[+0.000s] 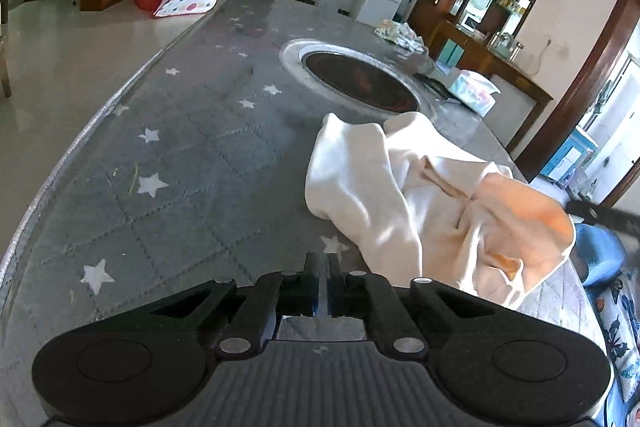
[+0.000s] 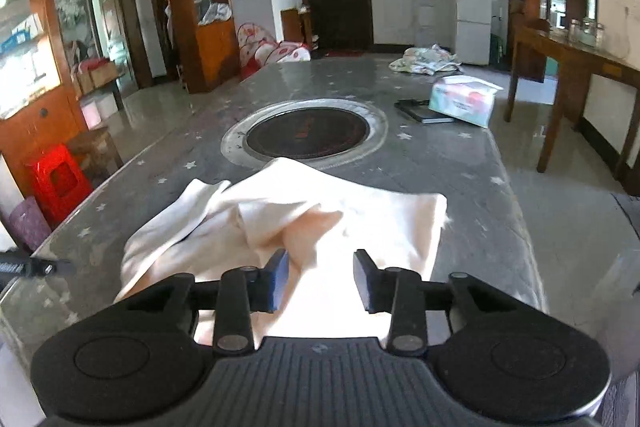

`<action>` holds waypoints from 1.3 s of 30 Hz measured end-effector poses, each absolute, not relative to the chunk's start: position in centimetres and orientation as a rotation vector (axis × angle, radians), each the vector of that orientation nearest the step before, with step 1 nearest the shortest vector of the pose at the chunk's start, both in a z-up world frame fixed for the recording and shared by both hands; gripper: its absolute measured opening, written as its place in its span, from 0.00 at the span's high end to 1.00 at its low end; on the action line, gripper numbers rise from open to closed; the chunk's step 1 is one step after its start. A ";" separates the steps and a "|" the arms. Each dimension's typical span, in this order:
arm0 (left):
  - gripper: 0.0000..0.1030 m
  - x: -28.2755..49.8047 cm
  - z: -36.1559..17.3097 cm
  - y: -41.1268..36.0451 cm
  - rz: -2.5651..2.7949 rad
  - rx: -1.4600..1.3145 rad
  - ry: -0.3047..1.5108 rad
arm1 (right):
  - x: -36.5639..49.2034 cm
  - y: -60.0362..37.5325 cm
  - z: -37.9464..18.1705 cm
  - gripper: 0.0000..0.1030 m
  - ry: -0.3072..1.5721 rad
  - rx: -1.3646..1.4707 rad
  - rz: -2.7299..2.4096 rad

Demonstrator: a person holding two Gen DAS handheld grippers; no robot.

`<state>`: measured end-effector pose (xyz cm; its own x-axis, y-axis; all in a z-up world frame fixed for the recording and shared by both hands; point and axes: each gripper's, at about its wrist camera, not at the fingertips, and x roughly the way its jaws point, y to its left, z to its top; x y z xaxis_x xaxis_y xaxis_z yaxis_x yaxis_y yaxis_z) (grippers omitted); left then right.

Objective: Fold clothes

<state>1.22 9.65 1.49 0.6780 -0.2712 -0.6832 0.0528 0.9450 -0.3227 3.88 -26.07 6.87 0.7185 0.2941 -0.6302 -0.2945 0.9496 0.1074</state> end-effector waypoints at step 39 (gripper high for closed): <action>0.97 8.3 -1.7 4.1 -0.115 0.016 0.758 | -4.6 -32.1 6.4 0.83 0.639 -0.018 0.058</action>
<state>8.27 4.08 -1.73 0.7202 -0.0978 -0.6868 0.1095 0.9936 -0.0267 -4.61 -32.13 6.42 0.8014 0.0483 -0.5962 -0.0597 0.9982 0.0006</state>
